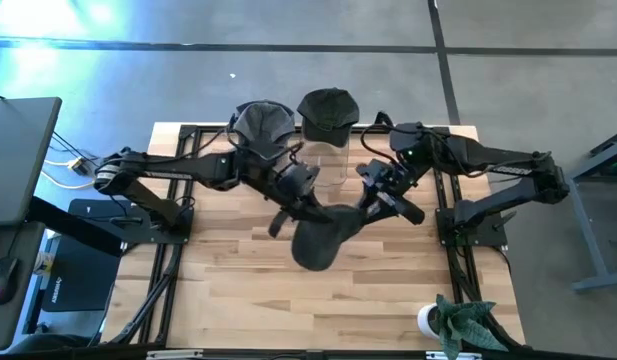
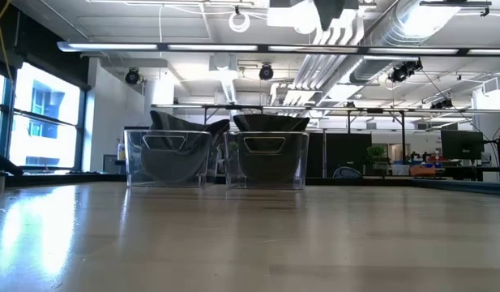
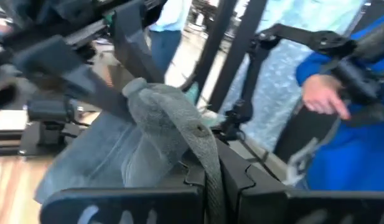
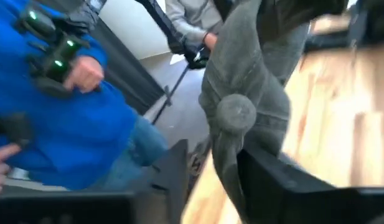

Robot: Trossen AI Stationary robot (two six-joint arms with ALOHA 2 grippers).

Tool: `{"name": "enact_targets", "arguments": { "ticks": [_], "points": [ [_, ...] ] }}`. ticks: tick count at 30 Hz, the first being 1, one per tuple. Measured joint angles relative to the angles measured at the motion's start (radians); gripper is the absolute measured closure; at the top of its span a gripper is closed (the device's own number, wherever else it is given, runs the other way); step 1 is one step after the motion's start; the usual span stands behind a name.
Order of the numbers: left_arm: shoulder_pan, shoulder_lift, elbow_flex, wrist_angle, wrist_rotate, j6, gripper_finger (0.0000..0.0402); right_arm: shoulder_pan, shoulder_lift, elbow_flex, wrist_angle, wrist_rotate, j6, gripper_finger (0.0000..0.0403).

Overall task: Pick & Place hat
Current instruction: Put the black cap into the right transparent bin

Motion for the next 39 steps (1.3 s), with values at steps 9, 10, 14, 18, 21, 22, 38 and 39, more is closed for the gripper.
{"name": "enact_targets", "arguments": {
  "ticks": [9,10,14,18,21,22,38,39],
  "points": [
    [0.024,-0.052,-0.002,0.007,0.071,-0.026,0.0400,0.035,0.093,0.000,0.060,0.118,-0.446,0.0129],
    [0.030,-0.055,-0.001,0.007,0.073,-0.026,0.0400,0.039,0.109,0.000,0.077,0.102,-0.463,0.0125],
    [0.055,-0.071,-0.002,-0.025,0.099,-0.055,0.0401,0.049,0.169,-0.001,0.154,-0.057,-0.394,0.0133],
    [0.072,-0.106,0.000,-0.098,0.109,-0.058,0.0401,0.048,0.169,-0.001,0.155,-0.261,-0.205,0.0157],
    [0.080,-0.118,-0.001,-0.128,0.136,-0.049,0.0401,0.045,0.144,-0.001,0.170,-0.411,-0.041,0.0178],
    [0.079,-0.117,-0.001,-0.133,0.143,-0.047,0.0401,0.050,0.132,-0.001,0.180,-0.421,0.003,0.0187],
    [0.079,-0.053,0.001,-0.088,0.236,-0.160,0.0281,0.118,0.108,-0.001,0.319,-0.082,0.192,0.0396],
    [0.078,-0.051,0.000,-0.090,0.267,-0.162,0.0264,0.118,0.107,-0.001,0.326,-0.075,0.193,0.0397]
  ]
}}
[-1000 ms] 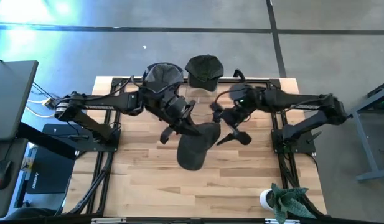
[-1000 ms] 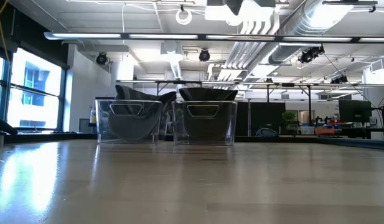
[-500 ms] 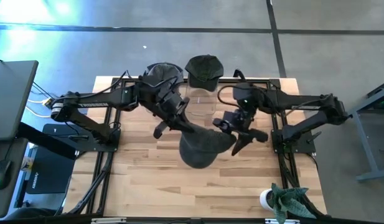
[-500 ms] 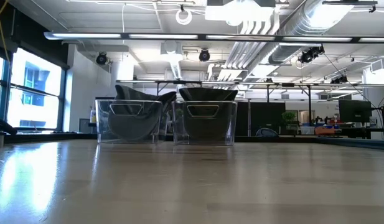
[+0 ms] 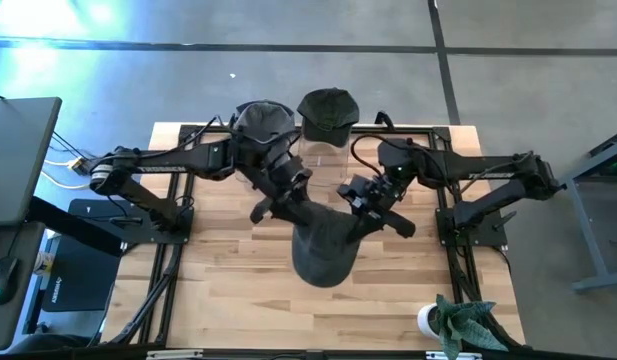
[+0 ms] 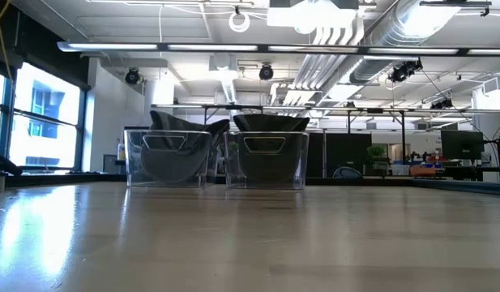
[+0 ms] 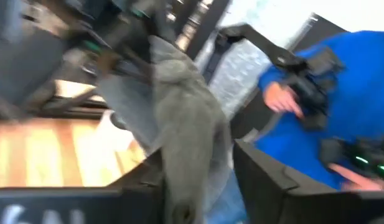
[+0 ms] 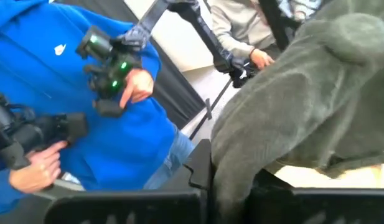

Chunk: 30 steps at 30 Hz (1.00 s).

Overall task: Pick & Place hat
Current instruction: Put the black cap into the right transparent bin

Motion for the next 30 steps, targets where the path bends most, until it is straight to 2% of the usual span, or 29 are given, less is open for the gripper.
{"name": "enact_targets", "arguments": {
  "ticks": [5,10,13,22,30],
  "points": [
    [-0.008,0.067,-0.002,0.050,0.151,-0.001,0.0204,-0.001,0.000,0.000,0.019,0.020,0.052,0.0398],
    [-0.056,0.098,0.001,0.140,0.285,0.004,0.0197,0.000,-0.011,0.000,0.023,0.038,0.104,0.0397],
    [-0.080,0.104,-0.002,0.154,0.343,0.004,0.0217,-0.001,-0.033,0.000,0.019,0.040,0.117,0.0399],
    [-0.082,0.051,0.002,0.220,0.327,0.005,0.0315,0.011,-0.058,0.000,0.015,0.005,0.192,0.0398],
    [-0.065,0.018,-0.002,0.250,0.304,0.008,0.0345,0.014,-0.050,0.000,0.092,-0.076,0.243,0.0398]
  ]
}}
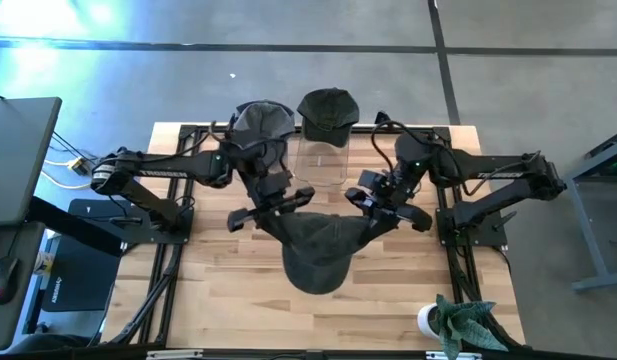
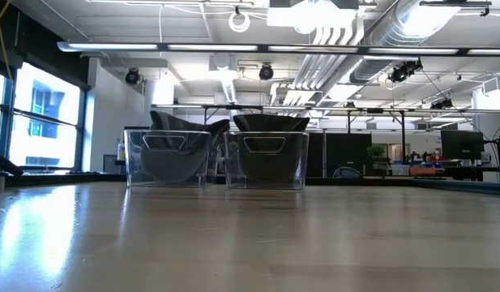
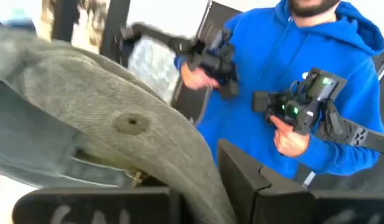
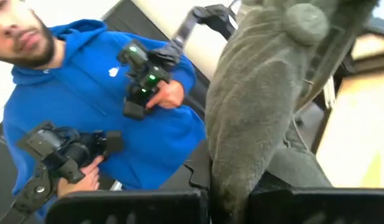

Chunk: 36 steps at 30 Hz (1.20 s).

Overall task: Pick & Place hat
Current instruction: Put the black cap into the right transparent bin

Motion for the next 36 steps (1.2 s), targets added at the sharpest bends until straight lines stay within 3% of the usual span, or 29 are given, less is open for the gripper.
{"name": "enact_targets", "arguments": {
  "ticks": [9,14,19,22,27,29,33,36],
  "points": [
    [-0.001,0.005,0.002,0.008,-0.105,0.001,0.0353,-0.001,0.004,0.000,0.099,0.063,0.002,0.0366],
    [0.000,0.011,0.001,0.007,-0.135,0.001,0.0396,-0.011,0.004,0.000,0.116,0.057,0.036,0.0302],
    [0.000,0.010,0.001,0.012,-0.175,-0.003,0.0397,-0.002,0.005,0.000,0.100,0.053,-0.035,0.0239],
    [0.000,0.010,0.001,0.014,-0.184,-0.003,0.0399,0.013,0.005,0.000,0.093,0.064,-0.099,0.0255],
    [0.000,0.005,0.001,0.014,-0.206,-0.003,0.0400,0.011,0.005,0.000,0.088,0.060,-0.112,0.0367],
    [0.000,0.004,0.001,0.016,-0.207,-0.003,0.0400,0.004,0.003,0.000,0.119,0.032,-0.101,0.0392],
    [0.000,0.004,0.001,0.023,-0.212,-0.003,0.0401,-0.003,0.001,0.000,0.197,-0.041,-0.010,0.0363],
    [0.000,0.004,0.001,0.035,-0.213,-0.003,0.0401,-0.002,0.004,0.000,0.188,-0.005,0.019,0.0343]
  ]
}}
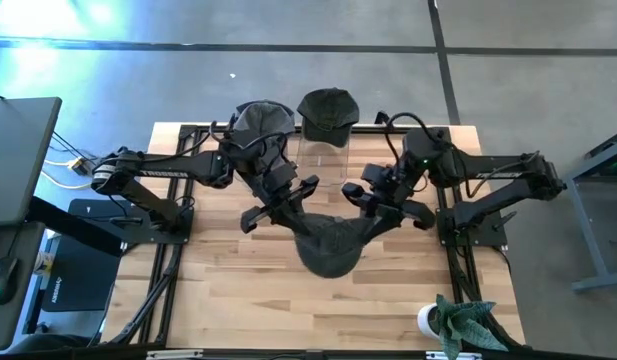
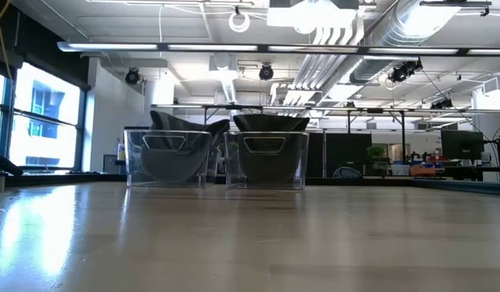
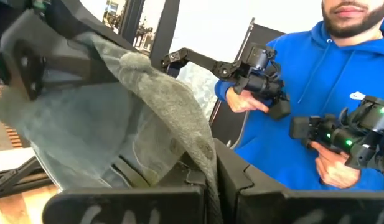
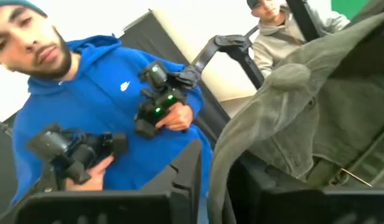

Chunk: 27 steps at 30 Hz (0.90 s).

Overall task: Pick & Place hat
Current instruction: Put the black cap into the right transparent bin

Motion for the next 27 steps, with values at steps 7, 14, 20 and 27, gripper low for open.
{"name": "enact_targets", "arguments": {
  "ticks": [7,14,20,27],
  "points": [
    [0.000,0.000,0.000,0.000,-0.029,0.000,0.0401,-0.021,0.036,0.000,0.001,0.029,0.029,0.0263],
    [0.000,0.000,0.000,-0.017,-0.067,0.005,0.0401,-0.050,0.034,0.000,0.001,0.150,-0.017,0.0194],
    [0.001,0.000,0.000,-0.037,-0.083,0.029,0.0401,-0.037,0.034,0.000,0.009,0.184,-0.040,0.0272],
    [0.021,0.000,0.002,-0.101,-0.130,0.027,0.0392,-0.024,0.033,0.000,0.008,0.203,-0.046,0.0384]
  ]
}}
